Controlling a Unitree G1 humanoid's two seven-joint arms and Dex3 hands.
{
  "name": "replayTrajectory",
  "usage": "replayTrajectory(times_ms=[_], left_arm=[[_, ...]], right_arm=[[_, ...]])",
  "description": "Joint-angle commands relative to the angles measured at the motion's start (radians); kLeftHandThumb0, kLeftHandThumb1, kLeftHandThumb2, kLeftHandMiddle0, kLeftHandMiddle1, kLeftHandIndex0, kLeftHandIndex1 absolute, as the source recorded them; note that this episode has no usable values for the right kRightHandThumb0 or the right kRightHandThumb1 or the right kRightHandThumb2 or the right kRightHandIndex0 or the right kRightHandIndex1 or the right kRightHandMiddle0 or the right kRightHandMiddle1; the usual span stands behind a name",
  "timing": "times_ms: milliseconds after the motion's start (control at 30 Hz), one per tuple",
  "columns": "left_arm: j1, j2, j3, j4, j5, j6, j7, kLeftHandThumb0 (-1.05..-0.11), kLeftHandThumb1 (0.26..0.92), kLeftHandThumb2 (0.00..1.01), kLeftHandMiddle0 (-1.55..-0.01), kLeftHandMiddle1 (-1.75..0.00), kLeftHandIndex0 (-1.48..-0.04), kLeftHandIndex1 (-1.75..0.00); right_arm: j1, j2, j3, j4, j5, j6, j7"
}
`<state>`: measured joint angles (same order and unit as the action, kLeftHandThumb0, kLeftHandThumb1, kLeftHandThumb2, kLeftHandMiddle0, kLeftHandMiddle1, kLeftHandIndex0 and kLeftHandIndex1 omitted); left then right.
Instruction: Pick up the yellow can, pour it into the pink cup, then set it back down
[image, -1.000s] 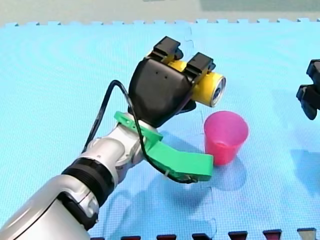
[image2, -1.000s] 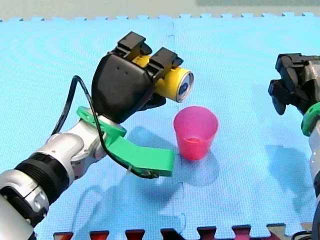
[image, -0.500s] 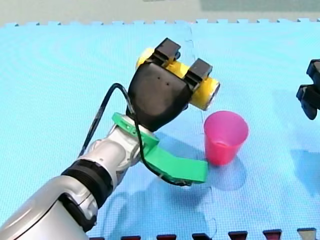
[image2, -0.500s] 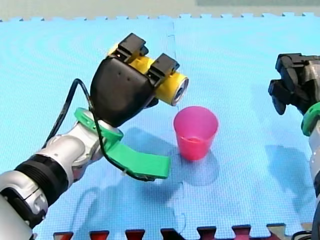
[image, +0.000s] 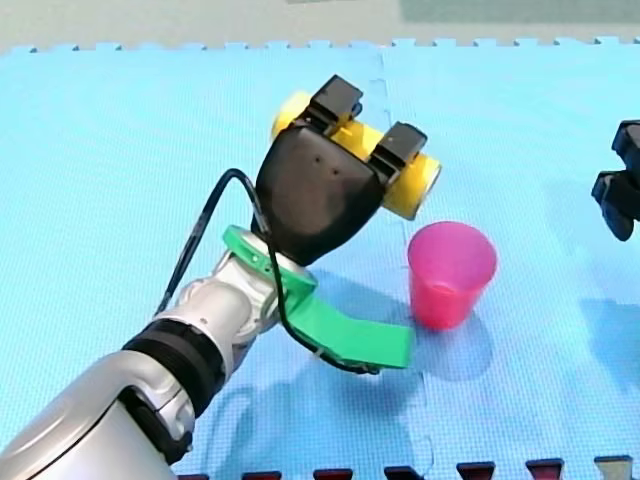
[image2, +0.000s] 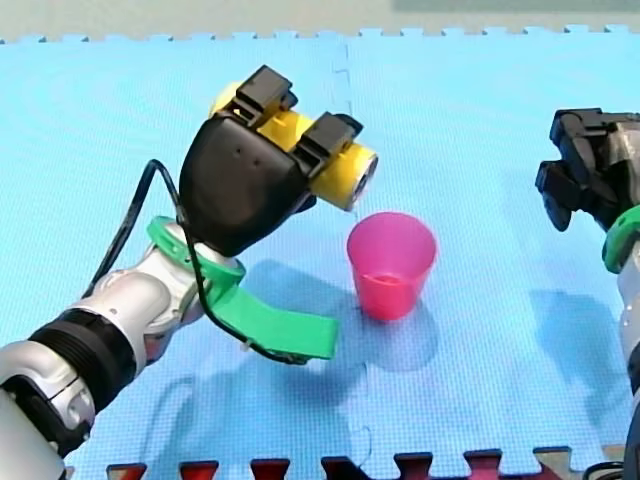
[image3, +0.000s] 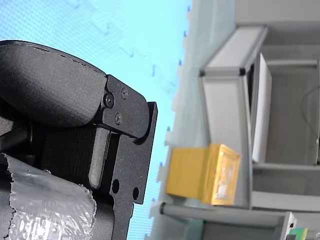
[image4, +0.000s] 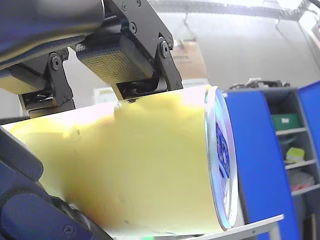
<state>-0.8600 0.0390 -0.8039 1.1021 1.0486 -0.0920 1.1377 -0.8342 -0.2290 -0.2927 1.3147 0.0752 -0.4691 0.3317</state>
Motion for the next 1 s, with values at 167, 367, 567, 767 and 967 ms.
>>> replayTrajectory(times_ms=[167,367,567,767,967], left_arm=[[-0.009,0.002,0.006,-0.004,-0.008,-0.004,0.008,-0.388,0.837,0.00,-0.92,-1.12,-1.08,-0.42],[-0.012,0.000,0.005,-0.002,-0.006,0.000,0.010,-0.400,0.840,0.00,-0.93,-1.16,-1.11,-0.40],[-0.015,-0.003,0.003,0.009,-0.004,0.000,0.021,-0.403,0.840,0.00,-0.93,-1.17,-1.13,-0.38],[-0.010,0.002,0.015,0.024,-0.020,-0.015,0.031,-0.397,0.836,0.00,-0.92,-1.16,-1.13,-0.36],[0.024,0.009,0.090,0.066,-0.122,-0.144,0.067,-0.367,0.828,0.00,-0.93,-1.16,-1.14,-0.35]], right_arm=[[0.002,-0.003,-0.002,-0.001,0.002,-0.003,0.000],[0.001,-0.004,-0.002,-0.001,0.002,-0.001,-0.001],[0.000,-0.004,-0.002,-0.002,0.002,0.000,0.000],[0.004,-0.007,-0.003,-0.003,0.002,-0.001,0.000],[0.007,-0.010,0.003,-0.004,-0.004,0.006,-0.016]])
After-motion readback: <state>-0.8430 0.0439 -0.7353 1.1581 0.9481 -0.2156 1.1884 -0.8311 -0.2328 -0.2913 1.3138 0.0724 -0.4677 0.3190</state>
